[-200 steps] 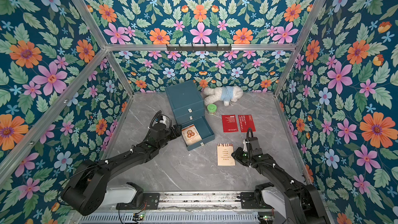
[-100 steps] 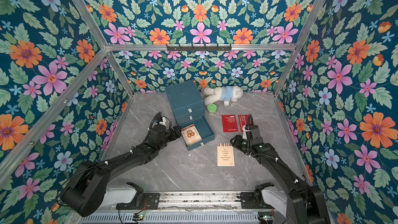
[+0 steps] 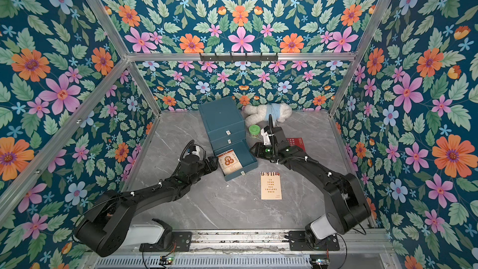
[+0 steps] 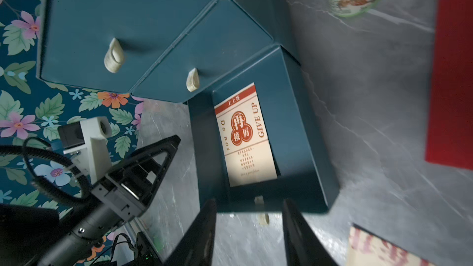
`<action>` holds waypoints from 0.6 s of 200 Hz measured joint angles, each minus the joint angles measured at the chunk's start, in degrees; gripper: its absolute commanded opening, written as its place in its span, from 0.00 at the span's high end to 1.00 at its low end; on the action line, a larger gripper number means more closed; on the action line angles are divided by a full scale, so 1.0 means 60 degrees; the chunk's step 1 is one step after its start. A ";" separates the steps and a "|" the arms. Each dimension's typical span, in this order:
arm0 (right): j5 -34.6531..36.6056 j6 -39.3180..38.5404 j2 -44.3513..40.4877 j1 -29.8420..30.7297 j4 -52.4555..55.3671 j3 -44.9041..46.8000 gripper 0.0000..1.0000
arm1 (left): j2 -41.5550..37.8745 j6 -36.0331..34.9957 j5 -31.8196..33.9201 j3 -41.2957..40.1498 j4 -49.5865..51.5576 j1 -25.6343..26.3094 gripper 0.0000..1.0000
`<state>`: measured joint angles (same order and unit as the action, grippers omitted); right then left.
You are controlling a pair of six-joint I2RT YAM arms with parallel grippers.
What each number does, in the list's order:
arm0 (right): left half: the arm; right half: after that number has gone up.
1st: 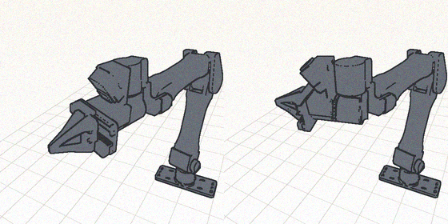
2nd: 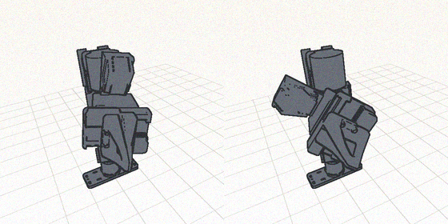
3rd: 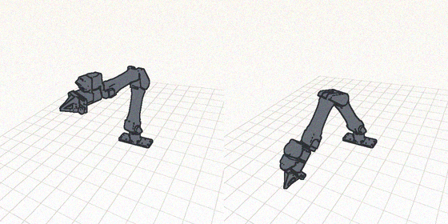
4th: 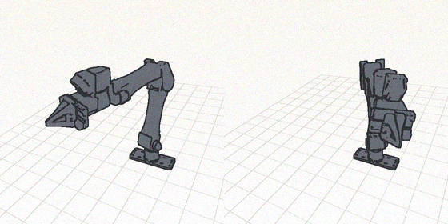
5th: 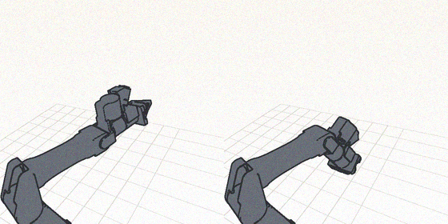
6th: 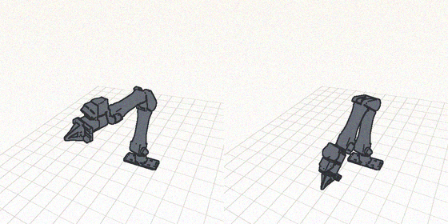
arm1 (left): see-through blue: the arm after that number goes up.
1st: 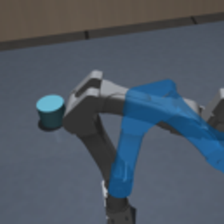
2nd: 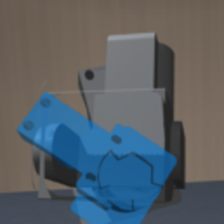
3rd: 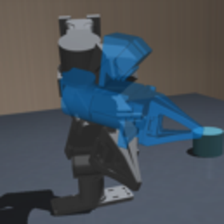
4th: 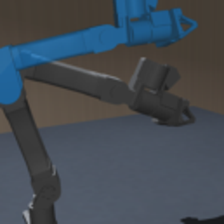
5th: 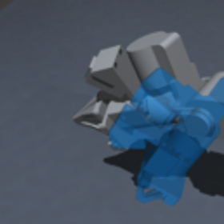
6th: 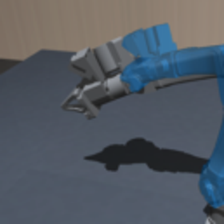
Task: Take the postcards out of the drawer
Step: Pick up the postcard from the drawer.
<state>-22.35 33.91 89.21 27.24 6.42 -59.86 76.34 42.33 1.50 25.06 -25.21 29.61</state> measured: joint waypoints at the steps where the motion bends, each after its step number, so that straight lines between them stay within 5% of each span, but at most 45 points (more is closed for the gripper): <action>1: -0.0004 0.0000 0.0033 0.0011 -0.0011 -0.0022 0.55 | 0.0000 0.0000 -0.0004 -0.0004 -0.0011 0.0000 0.11; 52: -0.0423 0.0069 0.2463 0.0546 -0.0364 -0.1497 0.57 | -0.0087 0.0055 -0.0251 -0.0127 -0.0357 0.0000 0.12; 120: -0.0463 0.0288 0.3949 0.0783 -0.0390 -0.2371 0.57 | 0.0572 -0.0117 -0.0787 -0.0117 -0.1002 0.0000 0.15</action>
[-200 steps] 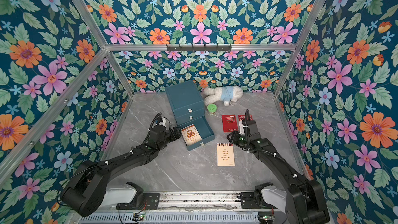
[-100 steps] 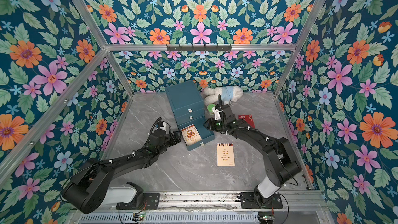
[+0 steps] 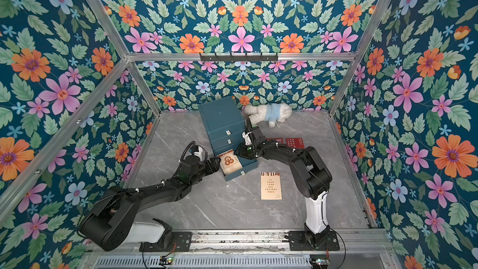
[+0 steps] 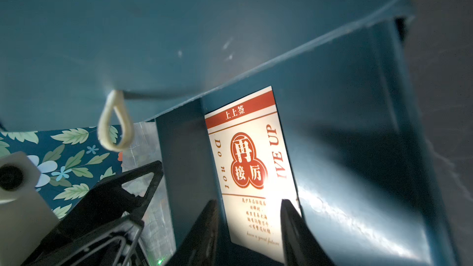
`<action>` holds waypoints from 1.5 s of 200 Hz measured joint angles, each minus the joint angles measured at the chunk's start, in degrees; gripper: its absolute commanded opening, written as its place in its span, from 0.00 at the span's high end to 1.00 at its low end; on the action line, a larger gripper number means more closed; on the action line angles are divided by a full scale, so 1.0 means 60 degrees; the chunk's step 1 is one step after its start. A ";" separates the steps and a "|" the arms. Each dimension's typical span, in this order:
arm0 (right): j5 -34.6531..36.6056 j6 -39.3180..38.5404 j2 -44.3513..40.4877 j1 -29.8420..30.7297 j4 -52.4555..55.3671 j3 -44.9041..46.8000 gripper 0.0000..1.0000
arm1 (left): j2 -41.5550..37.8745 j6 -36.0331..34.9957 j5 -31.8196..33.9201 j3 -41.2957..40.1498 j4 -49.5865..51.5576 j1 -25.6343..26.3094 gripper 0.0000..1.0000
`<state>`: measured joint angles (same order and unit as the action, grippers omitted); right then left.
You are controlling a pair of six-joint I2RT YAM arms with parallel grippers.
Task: Take the postcards out of the drawer
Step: Pick up the postcard from the drawer.
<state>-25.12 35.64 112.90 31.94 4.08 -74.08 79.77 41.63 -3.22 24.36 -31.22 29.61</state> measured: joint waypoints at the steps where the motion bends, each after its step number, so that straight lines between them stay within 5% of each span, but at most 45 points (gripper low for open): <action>1: 0.0004 0.0000 0.0007 0.0004 0.0004 -0.0004 0.57 | 0.0015 0.0000 -0.0011 0.0000 -0.0018 0.0000 0.15; 121: 0.1333 -0.0896 0.1300 0.0499 0.1654 -0.1497 0.56 | 0.0532 0.0266 -0.0481 0.0146 -0.0590 0.0000 0.15; 300: -0.1719 0.2058 0.0623 -0.0011 -0.2586 0.0492 0.59 | 0.0681 0.0492 -0.0656 0.0106 -0.0852 -0.0007 0.15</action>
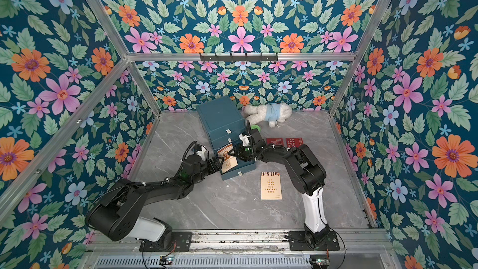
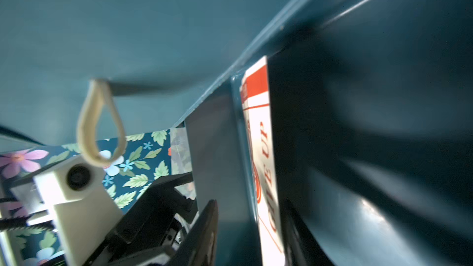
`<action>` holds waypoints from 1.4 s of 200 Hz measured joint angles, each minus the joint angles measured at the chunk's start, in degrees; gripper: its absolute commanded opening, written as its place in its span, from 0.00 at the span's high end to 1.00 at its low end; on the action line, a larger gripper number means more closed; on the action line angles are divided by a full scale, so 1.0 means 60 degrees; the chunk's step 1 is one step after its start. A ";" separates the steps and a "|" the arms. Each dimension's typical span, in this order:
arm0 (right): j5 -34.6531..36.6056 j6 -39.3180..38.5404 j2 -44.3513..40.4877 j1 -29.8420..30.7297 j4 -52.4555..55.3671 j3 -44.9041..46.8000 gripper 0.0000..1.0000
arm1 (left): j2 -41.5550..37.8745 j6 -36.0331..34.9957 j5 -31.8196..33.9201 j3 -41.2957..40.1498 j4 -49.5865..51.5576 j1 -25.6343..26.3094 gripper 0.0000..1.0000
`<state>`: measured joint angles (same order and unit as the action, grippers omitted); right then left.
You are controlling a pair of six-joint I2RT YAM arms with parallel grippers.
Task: Take the postcards out of the drawer
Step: Pick up the postcard from the drawer, then place the postcard at the center of the board.
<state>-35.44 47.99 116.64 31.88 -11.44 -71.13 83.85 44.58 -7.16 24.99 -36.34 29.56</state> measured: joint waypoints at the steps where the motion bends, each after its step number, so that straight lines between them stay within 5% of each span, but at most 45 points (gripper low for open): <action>1: -0.0007 0.0007 0.0000 0.0000 -0.0015 0.0004 0.59 | 0.0000 0.0000 0.0000 0.0000 0.0000 0.0000 0.15; 29: -0.0095 0.0266 -0.0022 -0.0018 -0.0364 0.0127 0.66 | -0.0004 0.0004 0.0000 0.0000 0.0000 0.0000 0.15; 76: -0.0095 0.0368 -0.0022 -0.0015 -0.0484 0.0153 1.00 | -0.0058 0.0004 0.0022 0.0000 0.0036 0.0000 0.14; 162: -0.0087 0.0372 -0.1107 -0.0219 -0.0393 0.0535 1.00 | -0.0882 -0.0291 0.0787 0.0280 0.0867 -0.0044 0.12; 280: -0.0313 -0.0831 -0.5410 -0.1599 0.1606 0.3064 1.00 | -0.1472 -0.0678 0.1392 0.0645 0.1778 -0.0073 0.11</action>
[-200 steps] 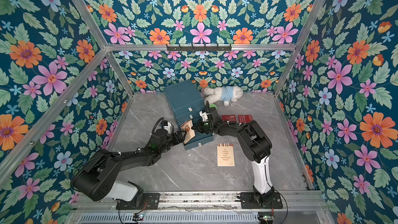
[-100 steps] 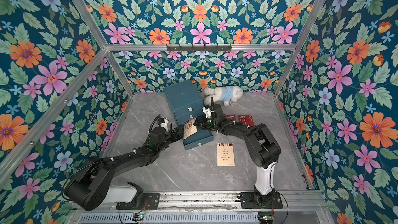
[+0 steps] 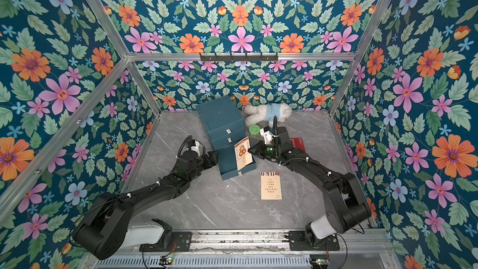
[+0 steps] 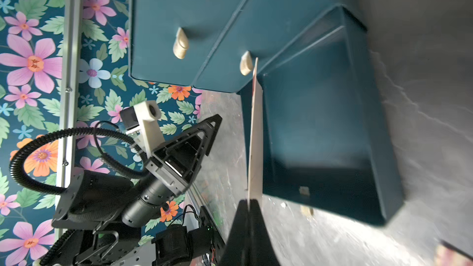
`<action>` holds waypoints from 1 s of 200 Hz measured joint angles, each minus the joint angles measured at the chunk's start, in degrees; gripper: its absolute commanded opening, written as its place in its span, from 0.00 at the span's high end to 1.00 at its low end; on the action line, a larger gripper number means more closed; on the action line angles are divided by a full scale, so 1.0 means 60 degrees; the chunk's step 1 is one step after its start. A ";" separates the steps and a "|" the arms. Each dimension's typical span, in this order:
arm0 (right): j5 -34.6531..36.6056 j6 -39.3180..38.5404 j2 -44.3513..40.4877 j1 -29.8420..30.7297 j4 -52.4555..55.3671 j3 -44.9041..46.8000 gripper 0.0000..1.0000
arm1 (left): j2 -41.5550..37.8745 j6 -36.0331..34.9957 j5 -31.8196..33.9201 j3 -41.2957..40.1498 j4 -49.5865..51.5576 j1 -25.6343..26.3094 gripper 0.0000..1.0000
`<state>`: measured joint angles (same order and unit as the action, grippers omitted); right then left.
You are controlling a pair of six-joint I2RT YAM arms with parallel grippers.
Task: Take the postcards out of the drawer
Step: Place the postcard at the center of the board.
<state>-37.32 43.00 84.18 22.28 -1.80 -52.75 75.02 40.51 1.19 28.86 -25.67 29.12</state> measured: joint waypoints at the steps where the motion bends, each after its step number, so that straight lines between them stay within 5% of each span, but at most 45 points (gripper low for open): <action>1: 0.0000 -0.0007 -0.0025 -0.0018 0.0025 0.0015 1.00 | 0.0000 0.0000 0.0004 0.0004 0.0000 0.0000 0.11; 79: 0.0011 -0.1752 -0.2419 -0.2379 0.3231 0.1413 1.00 | 0.0284 -0.0040 0.0022 0.0357 0.0011 0.0000 0.11; 163: 0.0433 -0.3289 -0.2379 -0.4397 0.5257 0.1650 1.00 | 0.0397 -0.0040 -0.0171 0.0390 0.0015 0.0000 0.11; 200: 0.1224 -0.3512 -0.1912 -0.4524 0.5497 0.1596 1.00 | 0.0397 -0.0080 -0.0175 0.0361 0.0015 0.0000 0.11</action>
<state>-29.98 21.93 72.71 -4.86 31.18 -43.18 77.41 40.03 0.14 31.03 -25.58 29.12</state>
